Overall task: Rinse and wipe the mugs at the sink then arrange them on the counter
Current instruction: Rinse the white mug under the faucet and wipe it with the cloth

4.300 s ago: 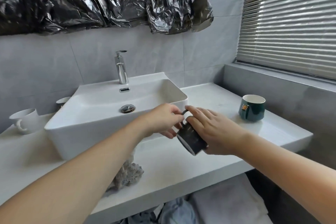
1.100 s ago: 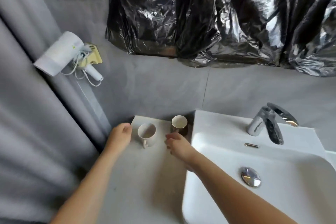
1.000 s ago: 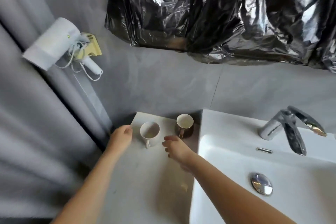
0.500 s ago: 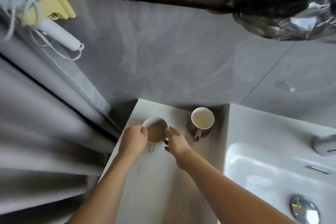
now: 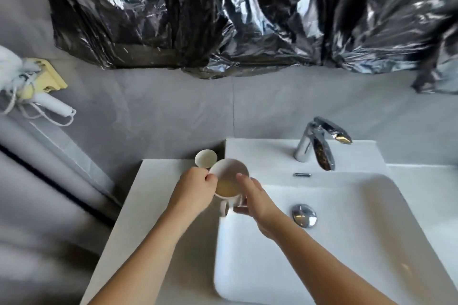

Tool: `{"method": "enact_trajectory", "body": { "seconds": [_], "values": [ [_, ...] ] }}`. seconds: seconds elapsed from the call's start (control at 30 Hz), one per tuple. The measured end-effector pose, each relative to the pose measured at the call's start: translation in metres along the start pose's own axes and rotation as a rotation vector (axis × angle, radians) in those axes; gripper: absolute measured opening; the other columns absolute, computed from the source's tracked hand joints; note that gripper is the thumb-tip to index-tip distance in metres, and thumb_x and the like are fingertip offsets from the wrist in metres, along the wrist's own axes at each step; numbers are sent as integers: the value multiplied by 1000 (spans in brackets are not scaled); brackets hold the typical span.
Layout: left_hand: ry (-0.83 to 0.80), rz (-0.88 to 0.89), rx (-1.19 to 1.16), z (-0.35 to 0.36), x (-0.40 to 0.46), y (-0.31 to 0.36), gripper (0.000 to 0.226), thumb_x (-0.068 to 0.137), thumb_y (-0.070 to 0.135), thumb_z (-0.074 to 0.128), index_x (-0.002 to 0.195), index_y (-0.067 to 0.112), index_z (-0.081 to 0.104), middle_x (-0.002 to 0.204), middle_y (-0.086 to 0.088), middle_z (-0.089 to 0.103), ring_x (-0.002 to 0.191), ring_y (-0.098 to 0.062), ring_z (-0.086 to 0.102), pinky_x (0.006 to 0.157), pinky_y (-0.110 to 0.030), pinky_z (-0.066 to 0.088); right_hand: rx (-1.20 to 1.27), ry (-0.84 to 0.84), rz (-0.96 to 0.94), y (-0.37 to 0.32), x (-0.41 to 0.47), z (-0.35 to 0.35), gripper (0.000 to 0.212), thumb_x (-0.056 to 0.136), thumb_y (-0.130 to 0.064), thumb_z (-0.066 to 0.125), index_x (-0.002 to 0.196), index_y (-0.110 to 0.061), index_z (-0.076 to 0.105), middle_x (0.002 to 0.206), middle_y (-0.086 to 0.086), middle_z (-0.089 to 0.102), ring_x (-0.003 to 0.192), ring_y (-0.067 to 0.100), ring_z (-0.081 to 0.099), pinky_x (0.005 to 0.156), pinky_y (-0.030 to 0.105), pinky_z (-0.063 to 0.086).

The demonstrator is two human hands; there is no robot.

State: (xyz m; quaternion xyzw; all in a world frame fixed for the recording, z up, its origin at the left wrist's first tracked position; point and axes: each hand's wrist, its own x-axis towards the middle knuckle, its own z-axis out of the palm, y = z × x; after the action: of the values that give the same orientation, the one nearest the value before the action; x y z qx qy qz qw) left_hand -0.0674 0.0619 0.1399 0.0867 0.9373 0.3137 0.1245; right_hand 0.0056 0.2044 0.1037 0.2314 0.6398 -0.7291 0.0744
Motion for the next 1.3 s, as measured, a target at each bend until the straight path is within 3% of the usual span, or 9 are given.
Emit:
{"method": "enact_trajectory", "body": {
  "seconds": [0.17, 0.33, 0.4, 0.47, 0.6, 0.97, 1.1, 1.23, 1.3],
  "values": [
    [-193, 79, -63, 69, -38, 73, 29, 76, 28, 39, 62, 7, 52, 60, -9, 69, 66, -30, 72, 68, -47, 59, 55, 158, 70, 24, -53, -103, 44, 89, -49, 51, 111, -15, 66, 101, 6, 67, 92, 21, 64, 80, 36, 58],
    [-384, 139, -25, 121, -54, 123, 28, 85, 27, 44, 61, 15, 49, 63, 0, 61, 69, -31, 71, 64, -38, 55, 100, 284, 83, 54, -87, -176, 39, 96, -37, 50, 107, -3, 65, 76, -2, 63, 74, 16, 58, 78, 37, 54],
    [-304, 188, 16, 128, -48, 141, 20, 86, 29, 43, 70, 23, 55, 76, 2, 65, 79, -28, 69, 66, -35, 51, 125, 358, 83, 61, -90, -197, 52, 82, -44, 54, 106, 1, 61, 80, 3, 60, 74, 18, 55, 74, 36, 51],
    [-137, 277, 90, 127, -40, 165, 14, 93, 29, 47, 92, 28, 60, 103, -2, 71, 101, -28, 65, 82, -37, 51, 159, 425, 78, 67, -86, -214, 63, 70, -45, 55, 107, 6, 54, 85, 6, 56, 74, 20, 50, 70, 36, 47],
    [29, 481, 227, 127, -19, 214, 30, 96, 21, 48, 124, 15, 55, 121, -7, 64, 114, -32, 56, 86, -37, 43, 201, 497, 73, 73, -69, -238, 53, 71, -41, 56, 97, 5, 50, 84, 5, 45, 75, 20, 43, 68, 35, 41],
    [179, 584, 631, 143, 34, 240, 49, 86, 31, 56, 130, 8, 52, 129, -5, 56, 117, -26, 56, 86, -39, 50, 113, 396, 91, 83, 0, -242, 37, 75, -49, 58, 82, -16, 42, 80, 0, 42, 77, 18, 44, 79, 40, 47],
    [198, 605, 621, 143, 40, 238, 54, 74, 33, 69, 119, 3, 62, 115, -9, 66, 102, -31, 65, 76, -39, 55, 105, 362, 44, 84, 24, -244, 38, 77, -53, 61, 99, -31, 39, 94, -9, 49, 91, 12, 51, 103, 49, 50],
    [201, 626, 651, 141, 43, 238, 55, 70, 35, 71, 115, 4, 64, 108, -7, 68, 96, -29, 67, 71, -36, 55, 124, 344, 10, 83, 35, -241, 41, 77, -56, 60, 110, -32, 50, 106, -9, 45, 99, 11, 49, 107, 53, 46],
    [212, 640, 663, 140, 43, 236, 57, 67, 34, 75, 114, 3, 66, 109, -8, 70, 94, -29, 69, 68, -35, 56, 144, 366, -13, 78, 30, -236, 63, 75, -56, 60, 130, -25, 53, 101, -7, 50, 98, 18, 57, 105, 51, 48]
  ]
}}
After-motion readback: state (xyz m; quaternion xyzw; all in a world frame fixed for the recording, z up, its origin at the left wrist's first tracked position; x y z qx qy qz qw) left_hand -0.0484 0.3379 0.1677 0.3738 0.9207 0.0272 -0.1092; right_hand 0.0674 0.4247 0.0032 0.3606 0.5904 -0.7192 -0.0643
